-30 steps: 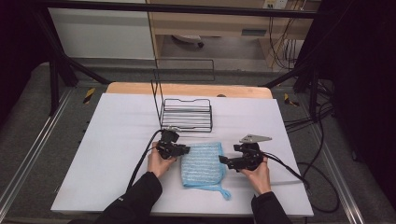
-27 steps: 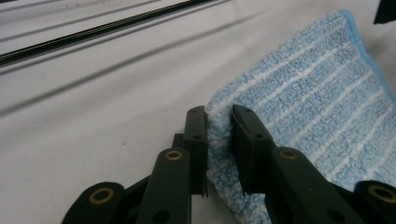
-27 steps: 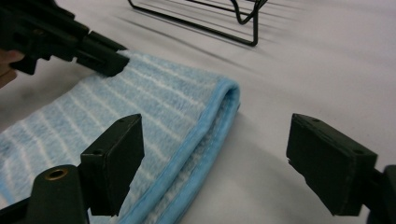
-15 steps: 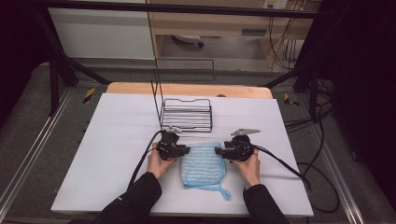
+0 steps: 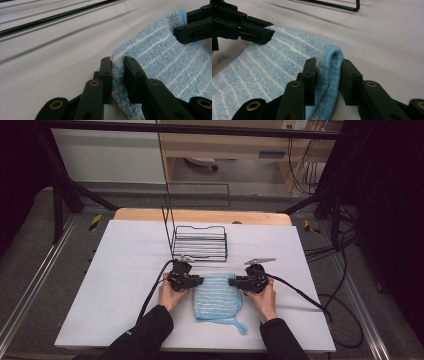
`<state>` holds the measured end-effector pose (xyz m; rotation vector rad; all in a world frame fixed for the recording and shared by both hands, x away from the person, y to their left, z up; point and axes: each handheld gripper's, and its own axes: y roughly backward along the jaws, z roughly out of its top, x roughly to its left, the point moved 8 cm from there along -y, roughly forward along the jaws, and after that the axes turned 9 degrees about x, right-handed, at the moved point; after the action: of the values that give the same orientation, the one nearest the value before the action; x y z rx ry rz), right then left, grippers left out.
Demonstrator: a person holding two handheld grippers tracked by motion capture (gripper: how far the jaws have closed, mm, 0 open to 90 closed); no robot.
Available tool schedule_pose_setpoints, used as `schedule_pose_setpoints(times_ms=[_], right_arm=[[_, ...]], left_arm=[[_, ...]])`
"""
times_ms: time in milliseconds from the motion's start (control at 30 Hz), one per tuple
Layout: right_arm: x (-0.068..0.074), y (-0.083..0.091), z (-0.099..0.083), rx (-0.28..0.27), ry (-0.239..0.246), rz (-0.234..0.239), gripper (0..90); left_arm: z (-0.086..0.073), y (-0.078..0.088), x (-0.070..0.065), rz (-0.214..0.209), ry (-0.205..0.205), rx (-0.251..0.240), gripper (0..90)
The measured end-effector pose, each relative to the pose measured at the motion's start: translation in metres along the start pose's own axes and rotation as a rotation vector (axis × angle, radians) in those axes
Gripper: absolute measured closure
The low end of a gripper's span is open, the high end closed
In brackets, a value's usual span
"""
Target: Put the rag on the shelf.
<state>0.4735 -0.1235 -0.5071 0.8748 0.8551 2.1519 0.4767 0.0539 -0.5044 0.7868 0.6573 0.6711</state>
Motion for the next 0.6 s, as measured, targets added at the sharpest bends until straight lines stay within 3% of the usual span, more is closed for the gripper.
schedule_pose_setpoints(times_ms=[167,600], right_arm=[[0.001,0.002,0.000,-0.001,-0.015,0.014,75.6],[0.004,0.012,0.003,-0.043,-0.033,0.036,79.3]], left_arm=[[0.000,0.000,0.001,-0.018,0.002,-0.001,76.8],[0.004,0.011,-0.001,-0.034,-0.004,-0.035,79.6]])
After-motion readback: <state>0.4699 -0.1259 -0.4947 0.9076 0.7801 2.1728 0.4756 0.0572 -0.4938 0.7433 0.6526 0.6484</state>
